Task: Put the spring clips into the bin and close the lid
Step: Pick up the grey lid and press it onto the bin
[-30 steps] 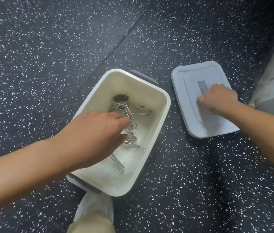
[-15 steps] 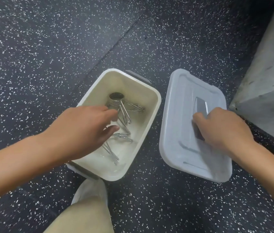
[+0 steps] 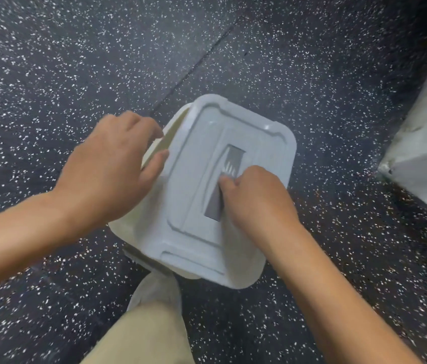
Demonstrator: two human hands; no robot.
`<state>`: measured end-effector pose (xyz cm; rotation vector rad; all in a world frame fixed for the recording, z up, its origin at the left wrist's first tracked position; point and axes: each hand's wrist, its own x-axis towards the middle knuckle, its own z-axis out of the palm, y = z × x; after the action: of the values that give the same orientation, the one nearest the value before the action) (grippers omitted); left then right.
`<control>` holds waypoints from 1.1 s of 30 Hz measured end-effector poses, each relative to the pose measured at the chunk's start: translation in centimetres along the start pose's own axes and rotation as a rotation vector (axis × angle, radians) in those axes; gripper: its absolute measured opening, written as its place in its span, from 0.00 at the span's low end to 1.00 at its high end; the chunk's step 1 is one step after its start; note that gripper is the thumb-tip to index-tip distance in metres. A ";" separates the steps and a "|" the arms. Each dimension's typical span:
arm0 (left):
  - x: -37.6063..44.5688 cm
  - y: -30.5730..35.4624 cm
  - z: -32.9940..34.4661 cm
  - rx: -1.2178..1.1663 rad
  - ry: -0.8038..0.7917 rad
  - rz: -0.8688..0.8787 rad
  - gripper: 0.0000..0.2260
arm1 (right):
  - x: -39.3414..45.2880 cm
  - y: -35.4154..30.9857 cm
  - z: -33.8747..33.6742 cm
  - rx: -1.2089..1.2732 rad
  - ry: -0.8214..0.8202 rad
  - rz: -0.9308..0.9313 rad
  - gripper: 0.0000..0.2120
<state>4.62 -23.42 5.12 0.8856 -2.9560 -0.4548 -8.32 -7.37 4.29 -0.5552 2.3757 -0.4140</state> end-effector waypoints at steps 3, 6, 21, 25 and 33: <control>-0.3 -0.6 0.2 -0.033 -0.016 0.018 0.16 | 0.3 -2.0 0.8 0.072 -0.061 0.028 0.09; -0.7 -1.5 0.9 -0.050 -0.095 0.109 0.19 | 0.7 -2.8 1.3 0.152 -0.102 0.049 0.11; -5.8 -3.2 4.8 0.149 -0.440 0.628 0.50 | 4.6 -1.5 -0.9 -0.103 0.343 -0.206 0.10; -6.0 -3.0 5.6 0.165 -0.411 0.632 0.52 | 9.0 -0.3 -2.7 -0.247 0.211 -0.203 0.29; -5.5 -2.5 4.6 0.233 -0.440 0.656 0.53 | 10.8 1.1 -3.4 -0.140 -0.011 -0.201 0.26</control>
<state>10.13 -21.17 0.33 -0.2549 -3.4774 -0.2972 -18.39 -11.24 0.63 -0.8631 2.3588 -0.3330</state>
